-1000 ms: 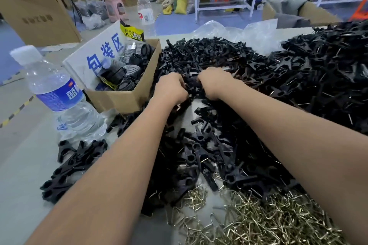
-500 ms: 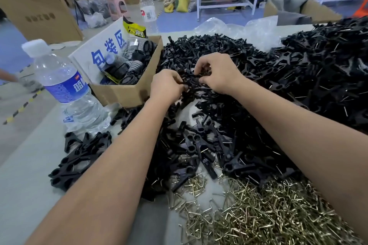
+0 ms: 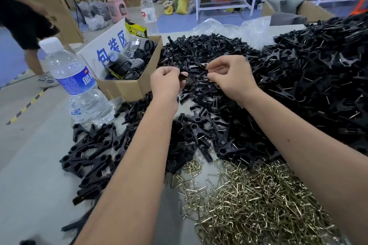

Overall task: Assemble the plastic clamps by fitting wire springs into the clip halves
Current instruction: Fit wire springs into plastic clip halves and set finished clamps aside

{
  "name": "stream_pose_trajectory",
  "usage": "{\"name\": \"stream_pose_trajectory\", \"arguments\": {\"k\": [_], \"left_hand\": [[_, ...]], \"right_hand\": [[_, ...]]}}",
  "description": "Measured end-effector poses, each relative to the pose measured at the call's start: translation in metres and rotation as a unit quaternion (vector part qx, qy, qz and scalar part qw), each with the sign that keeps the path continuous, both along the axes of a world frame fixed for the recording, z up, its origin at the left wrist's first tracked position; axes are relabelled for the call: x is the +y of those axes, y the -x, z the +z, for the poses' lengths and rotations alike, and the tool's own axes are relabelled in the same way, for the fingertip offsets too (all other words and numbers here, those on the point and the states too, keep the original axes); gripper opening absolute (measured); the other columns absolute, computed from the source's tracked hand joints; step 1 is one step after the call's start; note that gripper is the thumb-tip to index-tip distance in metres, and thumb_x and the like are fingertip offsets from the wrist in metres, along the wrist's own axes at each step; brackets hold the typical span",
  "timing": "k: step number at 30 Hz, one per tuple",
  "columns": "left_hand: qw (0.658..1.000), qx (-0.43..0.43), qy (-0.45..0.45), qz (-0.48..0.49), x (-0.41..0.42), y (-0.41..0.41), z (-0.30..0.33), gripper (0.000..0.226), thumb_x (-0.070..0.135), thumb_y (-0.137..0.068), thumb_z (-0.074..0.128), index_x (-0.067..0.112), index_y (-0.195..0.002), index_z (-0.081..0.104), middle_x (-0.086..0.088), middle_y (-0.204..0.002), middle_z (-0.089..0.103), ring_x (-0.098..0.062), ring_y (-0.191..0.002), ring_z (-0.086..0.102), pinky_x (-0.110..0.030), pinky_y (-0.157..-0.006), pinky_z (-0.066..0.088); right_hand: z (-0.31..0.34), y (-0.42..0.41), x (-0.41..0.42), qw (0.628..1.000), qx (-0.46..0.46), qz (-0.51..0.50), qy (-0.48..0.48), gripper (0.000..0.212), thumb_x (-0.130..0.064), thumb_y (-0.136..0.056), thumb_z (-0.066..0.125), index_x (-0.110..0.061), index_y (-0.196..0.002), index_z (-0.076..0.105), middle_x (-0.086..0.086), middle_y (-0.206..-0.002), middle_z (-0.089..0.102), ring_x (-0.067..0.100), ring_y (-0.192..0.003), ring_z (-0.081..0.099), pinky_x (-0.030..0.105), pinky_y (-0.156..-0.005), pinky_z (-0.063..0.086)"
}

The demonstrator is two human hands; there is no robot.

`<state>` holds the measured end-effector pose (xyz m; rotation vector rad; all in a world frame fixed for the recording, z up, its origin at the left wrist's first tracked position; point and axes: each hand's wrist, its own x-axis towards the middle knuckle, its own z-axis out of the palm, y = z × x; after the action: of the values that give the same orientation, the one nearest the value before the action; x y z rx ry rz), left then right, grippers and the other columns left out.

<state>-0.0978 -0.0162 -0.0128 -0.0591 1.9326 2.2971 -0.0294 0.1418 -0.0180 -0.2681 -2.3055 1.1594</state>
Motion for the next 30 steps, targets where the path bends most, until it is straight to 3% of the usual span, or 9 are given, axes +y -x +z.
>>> {"name": "stream_pose_trajectory", "arguments": {"k": [3, 7, 11, 15, 19, 23, 25, 28, 30], "left_hand": [[0.997, -0.051, -0.056, 0.016, -0.007, -0.014, -0.007, 0.013, 0.005, -0.102, 0.054, 0.01, -0.092, 0.061, -0.009, -0.081, 0.075, -0.022, -0.075, 0.061, -0.019, -0.051, 0.047], [0.99, -0.099, -0.096, 0.036, -0.01, -0.025, -0.011, 0.015, 0.005, -0.1, 0.054, 0.008, -0.087, 0.062, -0.01, -0.083, 0.068, -0.017, -0.06, 0.059, -0.016, -0.047, 0.043], [0.995, -0.065, -0.052, 0.061, -0.01, -0.032, -0.013, 0.019, 0.004, -0.097, 0.065, 0.011, -0.08, 0.061, -0.005, -0.07, 0.061, -0.013, -0.053, 0.048, -0.02, -0.05, 0.041], [0.995, -0.043, -0.02, 0.087, -0.016, -0.031, -0.013, 0.014, 0.0, -0.096, 0.065, 0.011, -0.087, 0.067, -0.004, -0.076, 0.062, -0.015, -0.06, 0.051, -0.021, -0.05, 0.042], [0.987, -0.049, -0.057, 0.14, -0.015, -0.024, -0.014, 0.022, -0.002, -0.095, 0.068, 0.01, -0.113, 0.067, -0.008, -0.096, 0.069, -0.015, -0.068, 0.065, -0.019, -0.055, 0.05], [0.982, -0.045, -0.06, 0.171, -0.014, -0.016, -0.015, 0.02, 0.001, -0.092, 0.073, 0.016, -0.098, 0.061, -0.014, -0.102, 0.073, -0.019, -0.075, 0.07, -0.025, -0.066, 0.053], [0.982, -0.037, -0.068, 0.17, -0.015, -0.014, -0.014, 0.02, 0.0, -0.092, 0.072, 0.017, -0.094, 0.061, -0.01, -0.097, 0.072, -0.017, -0.071, 0.07, -0.022, -0.063, 0.053], [0.986, -0.014, -0.061, 0.152, -0.013, -0.014, -0.013, 0.019, 0.001, -0.093, 0.071, 0.018, -0.096, 0.064, -0.005, -0.092, 0.071, -0.016, -0.071, 0.07, -0.022, -0.065, 0.053], [0.99, 0.006, -0.063, 0.127, -0.012, -0.018, -0.012, 0.016, 0.001, -0.094, 0.071, 0.015, -0.1, 0.066, -0.002, -0.087, 0.07, -0.014, -0.069, 0.07, -0.021, -0.062, 0.053]], "right_hand": [[0.0, -0.009, -0.001, 0.993, -0.045, 0.016, -0.106, 0.02, -0.003, -0.089, 0.075, -0.017, -0.103, 0.08, -0.005, -0.092, 0.073, 0.004, -0.081, 0.068, 0.027, -0.09, 0.059], [0.001, 0.003, -0.018, 0.923, -0.215, 0.106, -0.303, 0.045, -0.021, -0.101, 0.066, -0.03, -0.144, 0.06, 0.008, -0.14, 0.063, 0.029, -0.134, 0.051, 0.043, -0.114, 0.041], [-0.007, 0.01, -0.035, 0.881, -0.251, 0.096, -0.389, 0.035, -0.022, -0.098, 0.068, -0.031, -0.132, 0.068, 0.007, -0.131, 0.068, 0.031, -0.131, 0.052, 0.047, -0.105, 0.047], [-0.006, 0.013, -0.047, 0.898, -0.21, 0.046, -0.385, 0.015, -0.035, -0.096, 0.068, -0.024, -0.105, 0.073, 0.003, -0.111, 0.071, 0.03, -0.121, 0.052, 0.049, -0.101, 0.047], [-0.004, 0.028, -0.062, 0.872, -0.234, 0.078, -0.423, 0.032, -0.014, -0.101, 0.058, -0.016, -0.133, 0.063, 0.01, -0.125, 0.063, 0.033, -0.126, 0.049, 0.05, -0.097, 0.052], [0.002, 0.038, -0.072, 0.875, -0.272, 0.085, -0.392, 0.032, -0.009, -0.084, 0.078, -0.016, -0.114, 0.073, 0.011, -0.112, 0.067, 0.035, -0.105, 0.066, 0.045, -0.085, 0.058], [0.002, 0.04, -0.071, 0.883, -0.245, 0.057, -0.396, 0.017, -0.003, -0.086, 0.073, -0.015, -0.098, 0.072, 0.009, -0.099, 0.066, 0.036, -0.099, 0.067, 0.041, -0.076, 0.056], [-0.001, 0.035, -0.058, 0.927, -0.149, -0.005, -0.345, 0.017, -0.003, -0.095, 0.063, -0.014, -0.103, 0.074, 0.009, -0.102, 0.071, 0.032, -0.104, 0.066, 0.043, -0.083, 0.057], [0.001, 0.026, -0.051, 0.98, -0.095, -0.006, -0.176, 0.014, -0.01, -0.099, 0.064, -0.011, -0.111, 0.072, 0.009, -0.103, 0.073, 0.03, -0.096, 0.069, 0.044, -0.087, 0.057]]}}
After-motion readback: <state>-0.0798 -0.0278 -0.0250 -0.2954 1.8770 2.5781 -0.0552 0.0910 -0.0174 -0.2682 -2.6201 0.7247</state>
